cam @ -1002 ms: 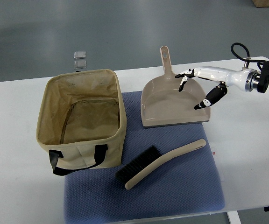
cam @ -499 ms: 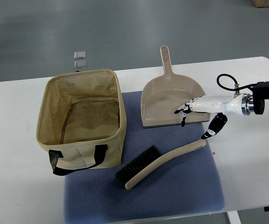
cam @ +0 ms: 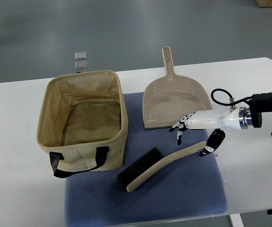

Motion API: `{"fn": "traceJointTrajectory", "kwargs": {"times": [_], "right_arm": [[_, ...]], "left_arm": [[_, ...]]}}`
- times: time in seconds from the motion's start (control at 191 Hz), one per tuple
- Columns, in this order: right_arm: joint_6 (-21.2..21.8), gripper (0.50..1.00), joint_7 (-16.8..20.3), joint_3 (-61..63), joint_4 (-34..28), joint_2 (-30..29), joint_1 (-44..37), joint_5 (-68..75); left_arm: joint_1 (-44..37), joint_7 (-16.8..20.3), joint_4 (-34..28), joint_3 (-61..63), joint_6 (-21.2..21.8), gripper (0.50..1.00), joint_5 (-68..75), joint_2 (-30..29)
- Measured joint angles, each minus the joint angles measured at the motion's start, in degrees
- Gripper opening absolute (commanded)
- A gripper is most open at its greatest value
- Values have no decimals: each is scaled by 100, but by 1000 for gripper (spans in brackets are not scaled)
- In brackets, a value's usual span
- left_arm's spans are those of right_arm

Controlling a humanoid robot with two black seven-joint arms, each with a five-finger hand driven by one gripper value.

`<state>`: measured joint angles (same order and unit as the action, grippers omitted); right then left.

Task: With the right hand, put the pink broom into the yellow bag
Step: 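Lower the right hand and close fingers around the beige brush handle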

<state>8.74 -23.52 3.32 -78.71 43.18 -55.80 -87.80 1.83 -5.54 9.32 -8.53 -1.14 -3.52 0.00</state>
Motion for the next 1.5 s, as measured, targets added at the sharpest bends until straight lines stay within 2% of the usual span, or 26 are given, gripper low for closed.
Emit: {"fn": "traceJointTrajectory", "kwargs": {"times": [0.325,1.065,1.26,1.307,1.501], "right_arm": [[-268,928,243,28,17,-43,419,-96],[-634,926,646,46,157,-325,474,-459],[-645,899,648,46,160,-391,497,-499],[-645,866,648,46,161,-406,499,-500],[-654,832,647,46,164,-433,500,-508]], "left_arm": [[0,0,0,0,0,1000,0,0],[1,0,0,0,0,1000,0,0],[0,0,0,0,0,1000,0,0],[0,0,0,0,0,1000,0,0],[0,0,0,0,0,1000,0,0]]}}
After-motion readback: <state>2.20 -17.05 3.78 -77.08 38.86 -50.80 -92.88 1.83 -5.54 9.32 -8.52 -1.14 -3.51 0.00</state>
